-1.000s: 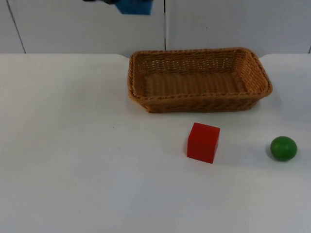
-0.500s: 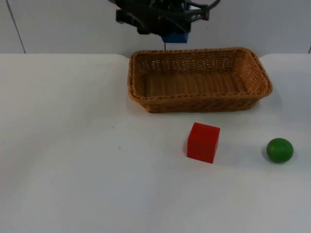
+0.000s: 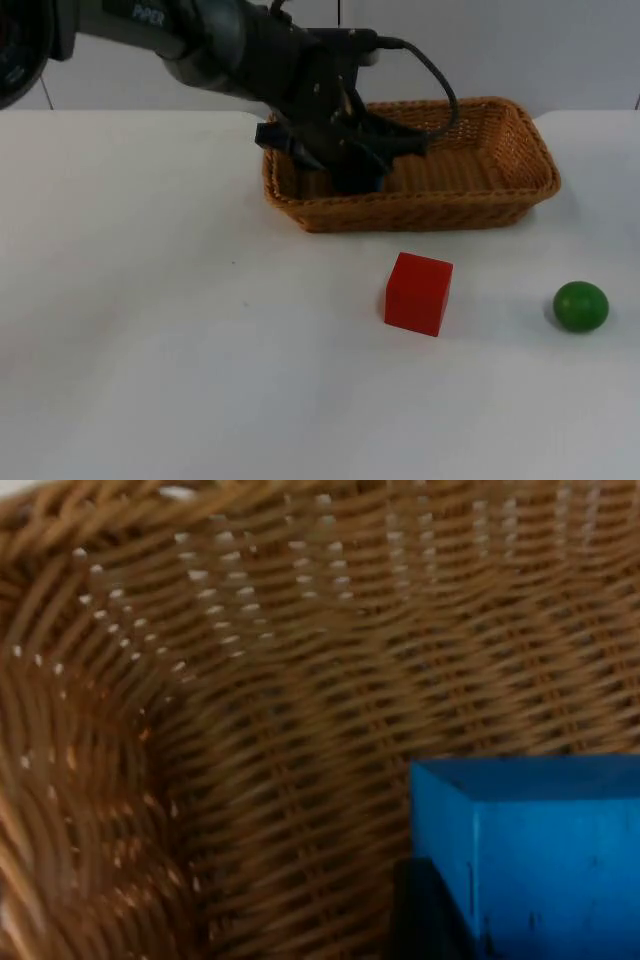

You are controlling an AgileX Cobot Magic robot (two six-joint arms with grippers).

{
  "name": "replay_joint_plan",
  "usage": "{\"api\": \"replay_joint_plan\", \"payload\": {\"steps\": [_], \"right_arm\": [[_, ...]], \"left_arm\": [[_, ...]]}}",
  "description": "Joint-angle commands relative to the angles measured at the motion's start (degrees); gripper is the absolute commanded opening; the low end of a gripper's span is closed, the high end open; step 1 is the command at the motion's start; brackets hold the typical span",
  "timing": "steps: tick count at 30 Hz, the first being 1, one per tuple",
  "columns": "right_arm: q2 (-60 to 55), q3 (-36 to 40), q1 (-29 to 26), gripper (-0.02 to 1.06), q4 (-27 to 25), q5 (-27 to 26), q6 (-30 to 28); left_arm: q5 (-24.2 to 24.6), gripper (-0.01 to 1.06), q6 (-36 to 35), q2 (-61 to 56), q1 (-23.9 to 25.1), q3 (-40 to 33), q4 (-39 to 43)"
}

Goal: Place all geometric objects except the red cube into the basket.

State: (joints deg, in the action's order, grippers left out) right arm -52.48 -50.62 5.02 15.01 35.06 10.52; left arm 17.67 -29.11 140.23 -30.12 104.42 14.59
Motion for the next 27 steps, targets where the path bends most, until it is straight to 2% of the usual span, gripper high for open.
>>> {"api": "replay_joint_plan", "payload": {"steps": [1,3,4,5,7,8,9,10,11,17,21,22,25,27], "right_arm": [[0.13,-0.29,0.25,1.04,0.5,-0.56,0.08],[0.13,-0.29,0.25,1.04,0.5,-0.56,0.08],[0.13,-0.29,0.25,1.04,0.5,-0.56,0.08],[0.13,-0.29,0.25,1.04,0.5,-0.56,0.08],[0.13,-0.29,0.25,1.04,0.5,-0.56,0.08],[0.13,-0.29,0.25,1.04,0.5,-0.56,0.08],[0.13,-0.29,0.25,1.04,0.5,-0.56,0.08],[0.13,-0.29,0.25,1.04,0.5,-0.56,0.08],[0.13,-0.29,0.25,1.04,0.5,-0.45,0.08],[0.13,-0.29,0.25,1.04,0.5,-0.1,0.08],[0.13,-0.29,0.25,1.04,0.5,-0.54,0.08],[0.13,-0.29,0.25,1.04,0.5,-0.54,0.08],[0.13,-0.29,0.25,1.04,0.5,-0.95,0.08],[0.13,-0.29,0.25,1.04,0.5,-1.06,0.08]], "left_arm": [[-0.56,0.0,-0.01,-0.35,-0.48,0.58,-0.39],[-0.56,0.02,-0.01,-0.35,-0.48,0.58,-0.39],[-0.56,0.07,-0.01,-0.35,-0.48,0.58,-0.24],[-0.42,0.15,-0.01,-0.35,-0.48,0.58,-0.09],[-0.41,0.4,-0.01,-0.35,-0.48,0.58,-0.09],[-0.41,0.4,-0.01,-0.35,-0.48,0.58,-0.09],[-0.41,0.72,-0.01,-0.35,-0.48,0.71,-0.61],[-0.41,0.94,-0.01,-0.35,-0.72,1.21,-0.61],[-0.41,1.05,-0.01,-0.35,-0.72,1.73,-0.76],[-0.5,1.05,0.41,-2.0,-0.72,5.42,-0.67],[5.71,1.05,2.8,-5.66,-0.72,10.51,0.39],[5.71,1.05,2.8,-5.66,-0.72,10.51,0.39],[10.59,1.05,8.15,-11.11,-0.6,11.45,1.09],[11.46,1.05,9.56,-13.44,-0.24,11.45,1.19]]}}
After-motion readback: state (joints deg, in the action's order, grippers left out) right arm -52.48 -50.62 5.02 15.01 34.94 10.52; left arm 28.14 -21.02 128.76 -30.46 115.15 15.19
